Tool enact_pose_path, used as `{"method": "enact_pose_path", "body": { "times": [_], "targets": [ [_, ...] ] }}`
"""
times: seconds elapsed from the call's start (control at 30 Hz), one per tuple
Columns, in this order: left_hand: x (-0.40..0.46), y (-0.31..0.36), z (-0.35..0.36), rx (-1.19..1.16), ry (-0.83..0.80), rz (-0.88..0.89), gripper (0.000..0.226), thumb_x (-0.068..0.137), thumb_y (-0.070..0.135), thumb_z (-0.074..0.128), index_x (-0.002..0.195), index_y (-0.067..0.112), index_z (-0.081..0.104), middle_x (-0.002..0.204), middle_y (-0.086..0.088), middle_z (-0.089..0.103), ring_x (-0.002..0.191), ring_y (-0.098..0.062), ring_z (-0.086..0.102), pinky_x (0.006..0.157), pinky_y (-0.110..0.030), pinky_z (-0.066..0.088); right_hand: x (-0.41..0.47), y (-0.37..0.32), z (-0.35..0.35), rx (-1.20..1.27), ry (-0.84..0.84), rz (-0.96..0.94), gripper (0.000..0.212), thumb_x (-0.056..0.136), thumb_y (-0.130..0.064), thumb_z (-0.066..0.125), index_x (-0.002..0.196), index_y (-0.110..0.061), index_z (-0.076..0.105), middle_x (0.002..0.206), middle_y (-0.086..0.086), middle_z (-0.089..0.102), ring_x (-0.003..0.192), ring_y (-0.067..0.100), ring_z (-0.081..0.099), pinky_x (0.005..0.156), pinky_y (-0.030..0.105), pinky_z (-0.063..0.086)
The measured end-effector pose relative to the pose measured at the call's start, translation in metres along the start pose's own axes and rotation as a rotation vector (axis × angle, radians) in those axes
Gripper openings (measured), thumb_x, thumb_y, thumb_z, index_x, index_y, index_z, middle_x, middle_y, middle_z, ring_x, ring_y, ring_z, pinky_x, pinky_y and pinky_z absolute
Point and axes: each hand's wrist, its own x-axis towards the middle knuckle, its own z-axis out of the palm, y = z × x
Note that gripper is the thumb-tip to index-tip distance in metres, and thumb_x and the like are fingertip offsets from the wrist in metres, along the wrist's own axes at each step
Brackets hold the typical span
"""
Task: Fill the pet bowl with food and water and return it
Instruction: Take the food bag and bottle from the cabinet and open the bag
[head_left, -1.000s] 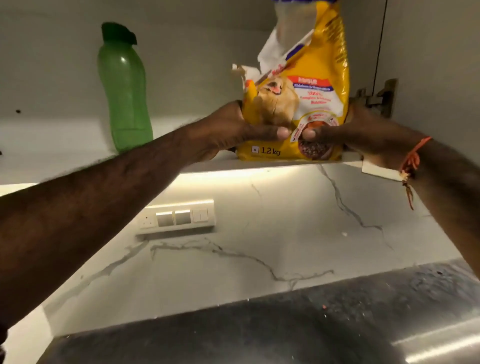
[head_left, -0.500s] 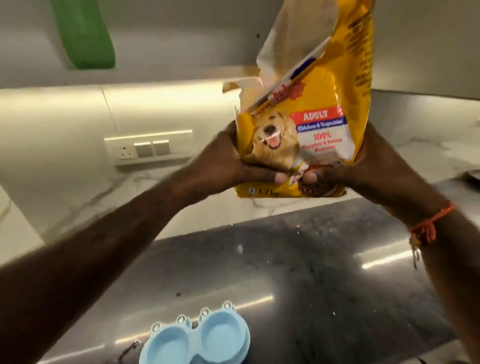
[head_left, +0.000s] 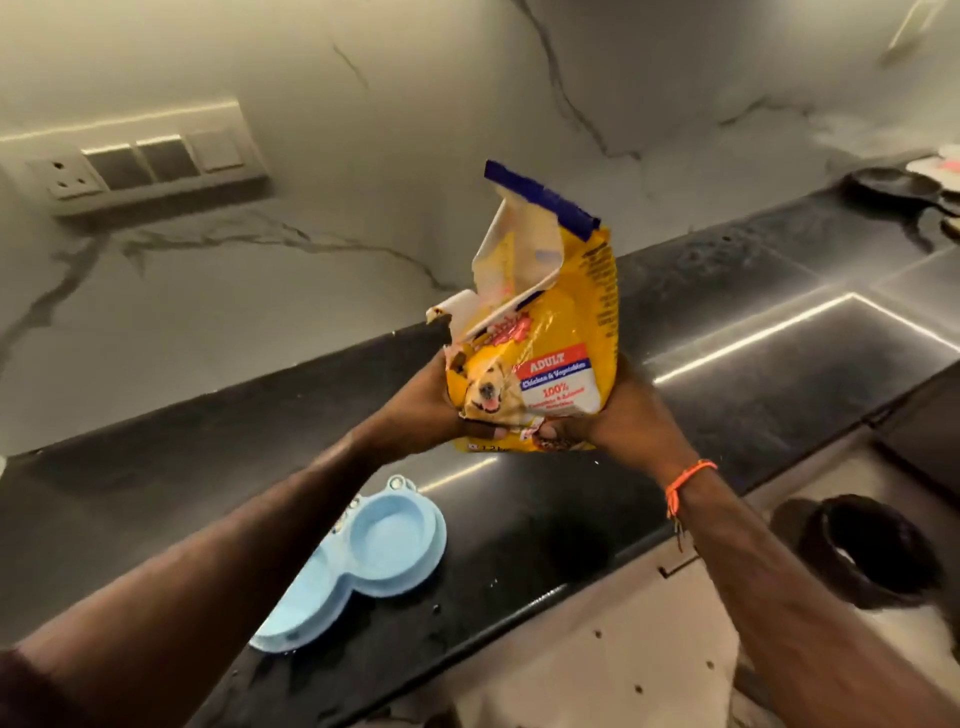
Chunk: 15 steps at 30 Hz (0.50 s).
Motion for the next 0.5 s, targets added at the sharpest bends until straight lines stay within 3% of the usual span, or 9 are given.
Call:
{"method": "enact_pose_path", "body": {
  "times": [0.17, 0.27, 0.37, 0.5],
  "targets": [
    [-0.001, -0.052, 0.031, 0.059, 0.03, -0.112, 0.093, 0.071, 0.009, 0.095, 0.149, 0.015, 0.045, 0.138, -0.002, 0.067, 0.126, -0.017, 0.066, 0.111, -0.044, 0.051, -0.014, 0.057, 0.031, -0.021, 0.019, 0.114, 0.1, 0.05, -0.03, 0.104, 0.134, -0.024, 0.05, 0.112, -0.005, 0.074, 0.097, 0.012, 0.072, 0.087, 0.032, 0.057],
    [-0.004, -0.077, 0.044, 0.173, 0.023, -0.169, 0.094, 0.067, 0.022, 0.098, 0.146, 0.021, 0.046, 0.137, 0.002, 0.066, 0.124, -0.015, 0.065, 0.113, -0.047, 0.048, -0.022, 0.09, 0.05, -0.036, -0.026, 0.179, 0.088, 0.057, -0.022, 0.101, 0.129, -0.024, 0.05, 0.106, -0.006, 0.072, 0.098, 0.015, 0.072, 0.089, 0.034, 0.057],
    [-0.006, -0.094, 0.05, 0.245, -0.005, -0.177, 0.082, 0.064, 0.032, 0.098, 0.131, 0.037, 0.05, 0.12, 0.019, 0.067, 0.105, 0.005, 0.064, 0.11, -0.04, 0.05, -0.026, 0.112, 0.061, -0.036, -0.068, 0.226, 0.077, 0.064, -0.019, 0.095, 0.123, -0.034, 0.048, 0.101, -0.019, 0.067, 0.092, -0.002, 0.065, 0.088, 0.028, 0.055],
    [0.003, -0.098, 0.047, 0.28, -0.037, -0.187, 0.086, 0.07, 0.031, 0.096, 0.142, 0.025, 0.048, 0.135, 0.004, 0.066, 0.121, -0.017, 0.064, 0.112, -0.046, 0.049, -0.02, 0.119, 0.062, -0.037, -0.085, 0.228, 0.076, 0.065, -0.018, 0.093, 0.12, -0.039, 0.046, 0.099, -0.025, 0.063, 0.091, -0.011, 0.06, 0.085, 0.02, 0.05]
  ]
}}
